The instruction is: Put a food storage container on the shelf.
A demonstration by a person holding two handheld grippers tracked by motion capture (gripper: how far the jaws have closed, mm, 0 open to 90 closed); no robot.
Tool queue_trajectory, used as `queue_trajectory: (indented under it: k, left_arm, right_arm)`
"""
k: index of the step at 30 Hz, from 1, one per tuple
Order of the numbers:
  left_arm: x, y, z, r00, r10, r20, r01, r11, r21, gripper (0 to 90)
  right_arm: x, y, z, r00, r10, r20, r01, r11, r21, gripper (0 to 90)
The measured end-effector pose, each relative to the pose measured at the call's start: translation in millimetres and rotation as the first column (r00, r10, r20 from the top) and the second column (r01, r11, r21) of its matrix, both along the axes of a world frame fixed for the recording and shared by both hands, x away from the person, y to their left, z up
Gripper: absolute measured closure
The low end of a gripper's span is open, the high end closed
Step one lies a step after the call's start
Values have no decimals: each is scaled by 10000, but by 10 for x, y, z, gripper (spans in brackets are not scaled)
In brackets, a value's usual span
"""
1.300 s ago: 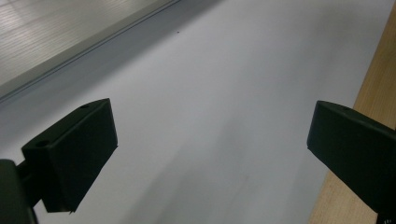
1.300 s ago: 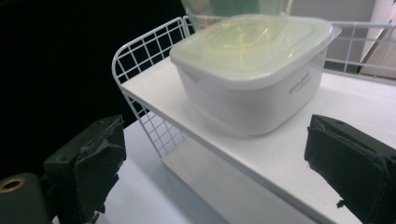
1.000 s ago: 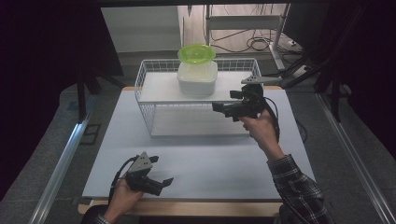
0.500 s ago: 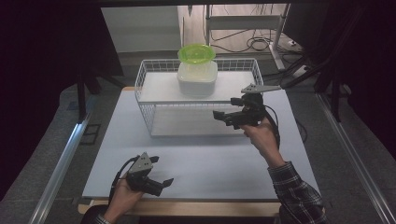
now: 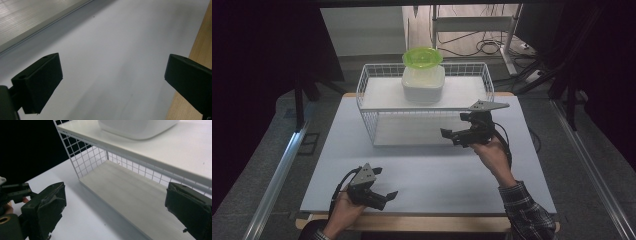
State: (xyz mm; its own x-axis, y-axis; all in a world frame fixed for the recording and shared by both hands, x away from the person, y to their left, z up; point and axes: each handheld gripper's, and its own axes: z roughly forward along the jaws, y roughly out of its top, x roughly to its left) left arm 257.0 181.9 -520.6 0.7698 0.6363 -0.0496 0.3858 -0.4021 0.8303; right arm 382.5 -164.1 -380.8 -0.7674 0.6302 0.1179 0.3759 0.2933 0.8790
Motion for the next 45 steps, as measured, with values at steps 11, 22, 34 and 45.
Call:
queue_trajectory:
  k: [11, 22, 34, 45]
  left_arm:
    - [0, -11, -11, 10000, -27, -50, 28, 10000, 50, 14]
    - [3, -4, -11, 10000, -34, -85, 34, 10000, 29, 15]
    - [8, 12, -10, 9999, 51, -101, -51, 10000, -9, 15]
    - [9, 6, -16, 9999, 57, -135, -56, 9999, 97, 15]
  right_arm:
    - [-92, -18, -200, 9999, -125, 66, 127, 9993, -342, 18]
    - [-209, -51, -294, 9999, -64, 98, 70, 9983, -582, 17]
    - [-323, -76, -404, 9998, -80, 206, 99, 9955, -938, 16]
    - [-463, -173, -575, 9996, -174, 199, 200, 9903, -1372, 12]
